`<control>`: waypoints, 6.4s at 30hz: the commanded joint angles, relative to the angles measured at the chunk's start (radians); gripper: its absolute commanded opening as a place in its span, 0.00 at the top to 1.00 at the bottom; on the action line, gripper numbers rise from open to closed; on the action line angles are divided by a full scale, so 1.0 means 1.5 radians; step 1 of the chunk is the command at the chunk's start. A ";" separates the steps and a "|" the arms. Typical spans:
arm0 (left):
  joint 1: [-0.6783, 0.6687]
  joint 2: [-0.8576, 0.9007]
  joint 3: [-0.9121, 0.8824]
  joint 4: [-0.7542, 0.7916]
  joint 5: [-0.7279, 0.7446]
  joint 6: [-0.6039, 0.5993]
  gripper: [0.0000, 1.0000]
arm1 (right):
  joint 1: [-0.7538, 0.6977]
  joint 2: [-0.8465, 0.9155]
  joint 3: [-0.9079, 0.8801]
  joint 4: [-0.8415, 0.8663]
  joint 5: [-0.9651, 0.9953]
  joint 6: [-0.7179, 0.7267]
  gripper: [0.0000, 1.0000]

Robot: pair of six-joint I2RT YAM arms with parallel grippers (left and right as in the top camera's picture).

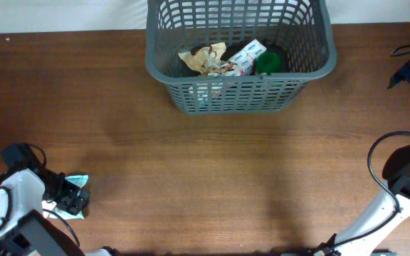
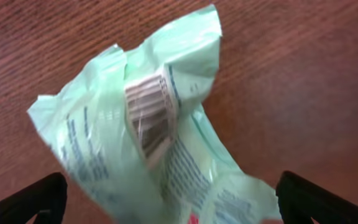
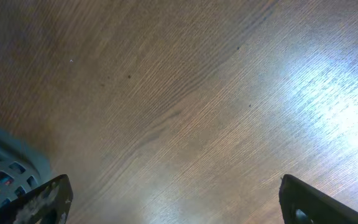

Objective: Pack container

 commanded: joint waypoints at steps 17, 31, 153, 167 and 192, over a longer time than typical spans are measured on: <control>0.003 0.039 -0.007 0.012 0.008 -0.003 0.98 | 0.000 -0.009 -0.004 0.000 -0.006 0.007 0.01; -0.008 -0.088 0.302 0.079 0.143 0.394 0.98 | 0.000 -0.009 -0.004 0.000 -0.006 0.007 0.01; -0.339 -0.423 0.510 -0.414 0.131 1.148 0.29 | 0.000 -0.009 -0.004 0.000 -0.006 0.007 0.01; -0.339 -0.599 0.155 -0.404 0.132 1.087 0.28 | 0.000 -0.009 -0.004 0.000 -0.006 0.007 0.01; -0.339 -0.692 -0.123 -0.218 0.161 1.035 0.01 | 0.000 -0.009 -0.004 0.000 -0.006 0.007 0.01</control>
